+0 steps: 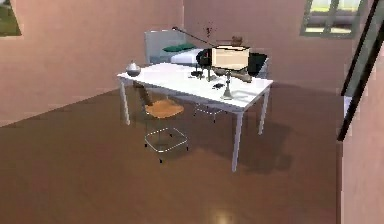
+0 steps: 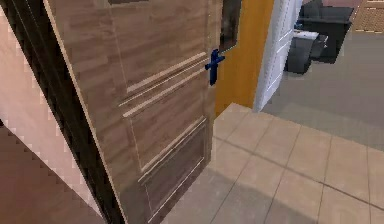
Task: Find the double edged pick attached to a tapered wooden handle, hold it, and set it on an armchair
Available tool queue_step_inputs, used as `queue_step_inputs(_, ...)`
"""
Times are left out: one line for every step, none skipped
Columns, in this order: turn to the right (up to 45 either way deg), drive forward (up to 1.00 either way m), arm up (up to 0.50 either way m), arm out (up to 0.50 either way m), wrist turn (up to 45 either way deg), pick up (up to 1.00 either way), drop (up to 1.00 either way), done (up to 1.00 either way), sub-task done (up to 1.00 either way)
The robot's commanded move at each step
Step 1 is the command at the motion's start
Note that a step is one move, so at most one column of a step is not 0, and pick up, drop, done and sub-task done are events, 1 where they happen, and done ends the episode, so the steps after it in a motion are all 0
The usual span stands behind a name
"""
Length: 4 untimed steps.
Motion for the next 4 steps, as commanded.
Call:
queue_step_inputs(0.0, 0.15, 0.0, 0.0, 0.0, 0.0, 0.0, 0.0, 0.0)
queue_step_inputs(33.0, 0.0, 0.0, 0.0, 0.0, 0.0, 0.0, 0.0, 0.0)
queue_step_inputs(0.0, 1.0, 0.0, 0.0, 0.0, 0.0, 0.0, 0.0, 0.0)
queue_step_inputs(0.0, 1.0, 0.0, 0.0, 0.0, 0.0, 0.0, 0.0, 0.0)
